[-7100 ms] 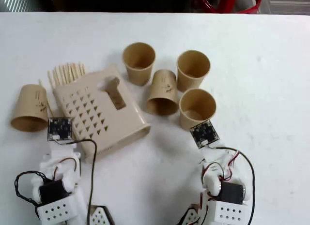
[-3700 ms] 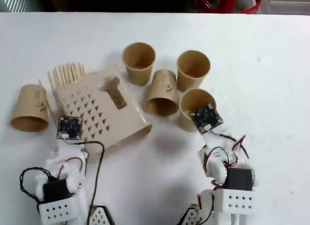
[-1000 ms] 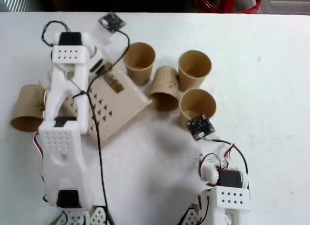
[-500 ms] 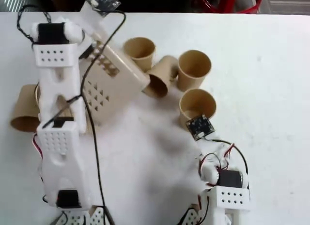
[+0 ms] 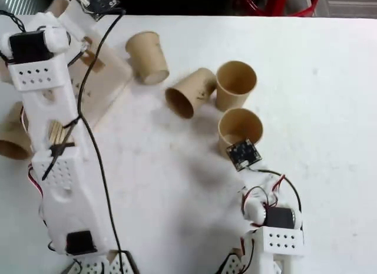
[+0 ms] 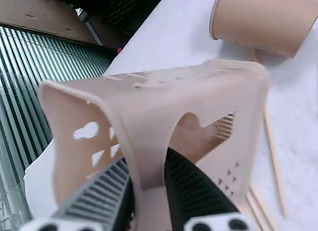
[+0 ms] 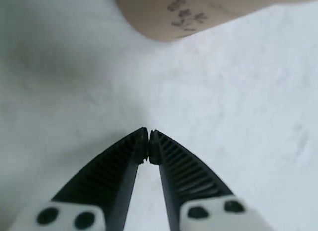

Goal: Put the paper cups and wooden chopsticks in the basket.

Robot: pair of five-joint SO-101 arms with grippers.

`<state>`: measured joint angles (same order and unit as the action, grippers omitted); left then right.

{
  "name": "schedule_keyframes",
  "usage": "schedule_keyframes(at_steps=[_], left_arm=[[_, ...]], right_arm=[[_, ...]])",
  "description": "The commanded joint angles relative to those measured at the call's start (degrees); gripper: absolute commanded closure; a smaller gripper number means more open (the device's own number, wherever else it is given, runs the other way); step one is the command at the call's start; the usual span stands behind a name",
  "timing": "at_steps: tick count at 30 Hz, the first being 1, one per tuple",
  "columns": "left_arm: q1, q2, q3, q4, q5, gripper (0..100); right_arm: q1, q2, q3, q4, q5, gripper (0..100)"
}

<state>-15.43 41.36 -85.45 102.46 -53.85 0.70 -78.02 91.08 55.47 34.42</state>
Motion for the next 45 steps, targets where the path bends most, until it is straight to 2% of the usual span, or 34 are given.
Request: schedule_keyframes(at_steps=[1, 5, 10, 21, 26, 33, 37, 45], left_arm=[[-0.8, -7.3, -2.3, 0.1, -0.3, 95], [-0.4, -13.0, 2.4, 0.1, -0.1, 95], [1.5, -23.0, 15.8, 0.1, 0.3, 95], [12.2, -50.1, 60.9, -1.3, 12.9, 98], [16.2, -54.8, 74.6, -3.7, 18.7, 98], [18.3, -54.8, 81.0, -9.6, 23.8, 98], [21.8, -54.9, 81.1, -9.1, 25.4, 97], [29.1, -54.8, 81.1, -10.9, 33.4, 83]], right_arm=[[-0.2, -0.5, -0.2, -1.0, -0.4, 98.0], [-0.2, -0.5, -0.2, -1.0, -0.4, 98.0], [-0.2, -0.5, -0.2, -1.0, -0.4, 98.0], [-0.2, -0.5, -0.2, -1.0, -0.4, 98.0], [-0.2, -0.5, -0.2, -1.0, -0.4, 98.0], [-0.2, -0.5, -0.1, -1.0, -0.4, 98.0], [-0.2, -0.5, -0.1, -1.0, -0.4, 98.0], [-0.2, -0.5, -0.1, -1.0, -0.4, 98.0]])
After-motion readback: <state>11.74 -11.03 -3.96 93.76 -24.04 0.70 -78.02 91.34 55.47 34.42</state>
